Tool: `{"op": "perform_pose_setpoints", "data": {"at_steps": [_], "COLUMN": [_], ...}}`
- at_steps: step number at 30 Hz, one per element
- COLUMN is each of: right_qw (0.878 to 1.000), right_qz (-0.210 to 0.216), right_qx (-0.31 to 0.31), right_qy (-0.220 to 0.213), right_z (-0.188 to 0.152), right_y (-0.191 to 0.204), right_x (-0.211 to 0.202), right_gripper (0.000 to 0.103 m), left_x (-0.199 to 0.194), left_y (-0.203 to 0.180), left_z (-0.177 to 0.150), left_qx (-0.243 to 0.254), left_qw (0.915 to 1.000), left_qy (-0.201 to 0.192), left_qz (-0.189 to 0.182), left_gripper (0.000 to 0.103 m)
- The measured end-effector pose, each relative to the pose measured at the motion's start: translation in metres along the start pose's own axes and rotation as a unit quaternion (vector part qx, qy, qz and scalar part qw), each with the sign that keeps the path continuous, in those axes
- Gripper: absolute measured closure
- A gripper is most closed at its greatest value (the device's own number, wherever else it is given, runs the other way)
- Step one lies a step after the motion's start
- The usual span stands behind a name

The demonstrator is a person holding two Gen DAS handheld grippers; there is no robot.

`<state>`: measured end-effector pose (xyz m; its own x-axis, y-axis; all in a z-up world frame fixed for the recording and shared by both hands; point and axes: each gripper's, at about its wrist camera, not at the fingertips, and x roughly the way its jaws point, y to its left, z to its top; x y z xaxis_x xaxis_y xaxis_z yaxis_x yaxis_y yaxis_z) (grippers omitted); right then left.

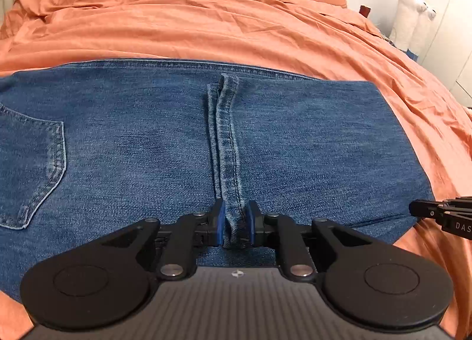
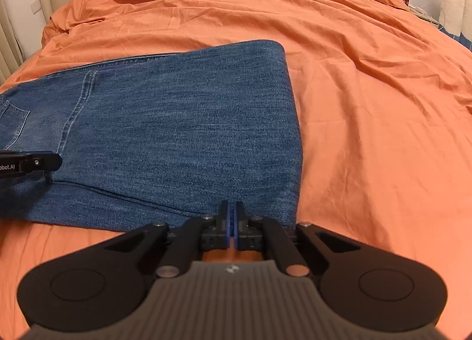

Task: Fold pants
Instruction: 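Open both grippers and release the hems onto the folded jeans, then grasp the jeans waistband by the drawstring with the left gripper and lift it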

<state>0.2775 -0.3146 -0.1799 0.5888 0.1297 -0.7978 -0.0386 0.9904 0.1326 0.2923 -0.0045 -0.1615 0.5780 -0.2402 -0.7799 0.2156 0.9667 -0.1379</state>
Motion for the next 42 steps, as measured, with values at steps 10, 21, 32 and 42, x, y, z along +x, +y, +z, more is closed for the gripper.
{"op": "perform_pose_setpoints", "data": {"at_steps": [10,21,32,42], "right_qw": [0.993,0.984,0.974,0.977], "right_qz": [0.008,0.059,0.065,0.064], "right_qx": [-0.058,-0.134,-0.212,-0.202], "right_qy": [-0.105,-0.102,-0.038,0.025], "right_z": [0.014,0.032,0.078,0.089], "right_y": [0.040,0.114,0.171,0.187], "right_x": [-0.047,-0.051,-0.001,0.047], "right_gripper": [0.099,0.077,0.077,0.077], "left_x": [-0.089,-0.162,-0.188,-0.171], "left_y": [0.022,0.135,0.264,0.367], "left_z": [0.013,0.019,-0.025,-0.087], "left_qx": [-0.039,-0.190,-0.284,-0.448], "left_qw": [0.9950,0.9659,0.9470,0.8784], "left_qy": [-0.067,-0.133,-0.126,-0.166], "left_qz": [0.062,0.115,0.082,-0.005], "left_gripper": [0.062,0.056,0.042,0.032]}}
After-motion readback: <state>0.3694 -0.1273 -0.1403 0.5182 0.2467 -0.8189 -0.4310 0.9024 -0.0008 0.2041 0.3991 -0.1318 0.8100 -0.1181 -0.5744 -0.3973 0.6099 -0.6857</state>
